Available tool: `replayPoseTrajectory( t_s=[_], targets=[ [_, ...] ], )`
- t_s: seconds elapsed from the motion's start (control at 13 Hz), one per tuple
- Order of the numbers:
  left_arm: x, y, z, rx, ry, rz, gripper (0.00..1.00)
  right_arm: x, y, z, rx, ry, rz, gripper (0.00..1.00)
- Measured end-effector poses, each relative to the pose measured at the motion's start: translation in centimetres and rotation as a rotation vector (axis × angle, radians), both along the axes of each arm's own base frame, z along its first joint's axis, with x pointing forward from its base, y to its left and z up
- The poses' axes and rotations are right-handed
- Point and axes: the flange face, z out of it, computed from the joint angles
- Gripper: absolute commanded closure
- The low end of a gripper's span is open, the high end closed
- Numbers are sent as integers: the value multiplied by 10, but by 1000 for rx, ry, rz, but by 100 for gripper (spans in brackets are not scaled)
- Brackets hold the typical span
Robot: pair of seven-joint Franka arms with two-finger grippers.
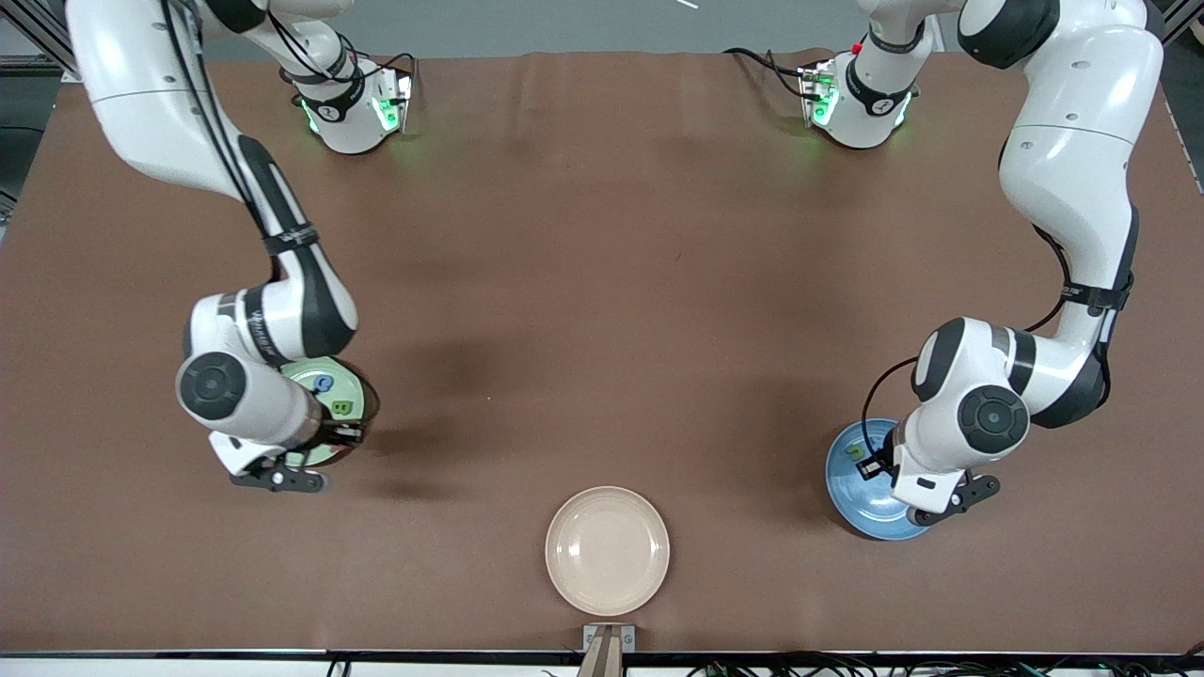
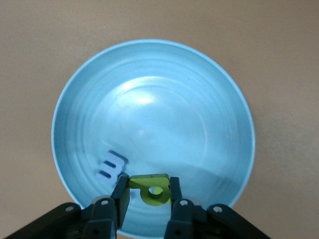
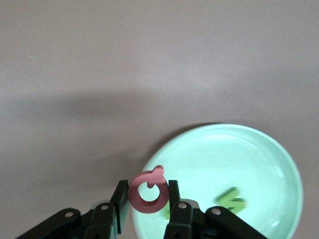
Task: Sort upper and lower case letters into plates
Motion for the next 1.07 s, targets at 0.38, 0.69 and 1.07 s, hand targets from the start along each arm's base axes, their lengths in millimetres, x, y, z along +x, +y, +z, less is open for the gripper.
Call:
replayPoseTrajectory(
  t_s=[0.38, 0.69, 1.07],
  targets=[
    [6, 16, -24, -32, -33, -13, 81, -28, -46, -40, 15, -11, 24, 99],
    [5, 15, -36, -41, -32, -14, 15, -29, -53, -42, 15, -6, 14, 0],
    [7, 12, -32, -46, -44, -17, 0, -30, -60, -41, 14, -1, 7, 0]
  ],
)
